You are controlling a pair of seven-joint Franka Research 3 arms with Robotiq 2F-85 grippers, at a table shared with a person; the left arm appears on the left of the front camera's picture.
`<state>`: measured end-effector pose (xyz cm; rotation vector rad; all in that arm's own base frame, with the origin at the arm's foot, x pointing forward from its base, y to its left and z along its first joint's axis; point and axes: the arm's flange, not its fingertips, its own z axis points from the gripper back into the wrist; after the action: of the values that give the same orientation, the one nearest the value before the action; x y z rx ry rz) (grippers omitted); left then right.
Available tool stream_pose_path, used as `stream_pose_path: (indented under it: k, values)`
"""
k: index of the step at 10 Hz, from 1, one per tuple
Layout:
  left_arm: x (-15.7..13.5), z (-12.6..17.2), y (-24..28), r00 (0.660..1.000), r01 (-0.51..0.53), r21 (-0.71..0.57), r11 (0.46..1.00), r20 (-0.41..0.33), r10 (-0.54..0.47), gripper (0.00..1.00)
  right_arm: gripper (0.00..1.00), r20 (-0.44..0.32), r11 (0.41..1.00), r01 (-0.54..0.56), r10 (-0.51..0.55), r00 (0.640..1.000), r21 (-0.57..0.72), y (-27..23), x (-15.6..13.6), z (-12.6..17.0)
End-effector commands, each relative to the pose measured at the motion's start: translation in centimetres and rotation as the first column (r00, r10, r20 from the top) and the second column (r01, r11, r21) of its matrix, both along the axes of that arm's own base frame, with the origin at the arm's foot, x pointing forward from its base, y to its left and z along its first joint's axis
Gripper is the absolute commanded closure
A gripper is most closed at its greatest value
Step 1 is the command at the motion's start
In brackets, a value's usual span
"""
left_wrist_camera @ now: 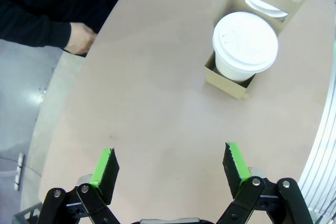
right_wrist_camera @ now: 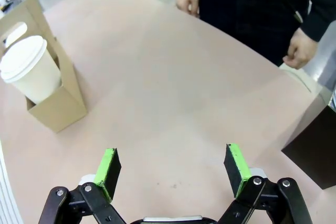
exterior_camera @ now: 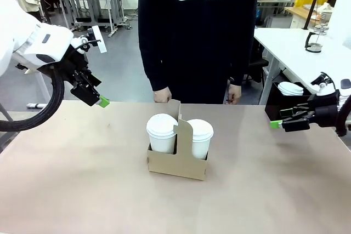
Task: Pour a drink into a cup and package it in a carrier.
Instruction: Insert the held 600 ml Paper Cup into the Cup Carrier.
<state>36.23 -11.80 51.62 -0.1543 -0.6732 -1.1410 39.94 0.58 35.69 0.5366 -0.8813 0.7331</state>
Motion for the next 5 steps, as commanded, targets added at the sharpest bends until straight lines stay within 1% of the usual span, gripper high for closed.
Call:
stream_pose_path:
  k: [1,5]
  values:
    - [-0.10,0.01,0.05,1.000,-0.011,-0.006,1.000,-0.001,0.011,0.00,0.00,0.011,1.000,0.007,-0.007,1.000,-0.009,-0.16,0.01,0.20]
    - [-0.10,0.01,0.05,1.000,-0.011,-0.006,1.000,-0.001,0.011,0.00,0.00,0.011,1.000,0.007,-0.007,1.000,-0.009,-0.16,0.01,0.20]
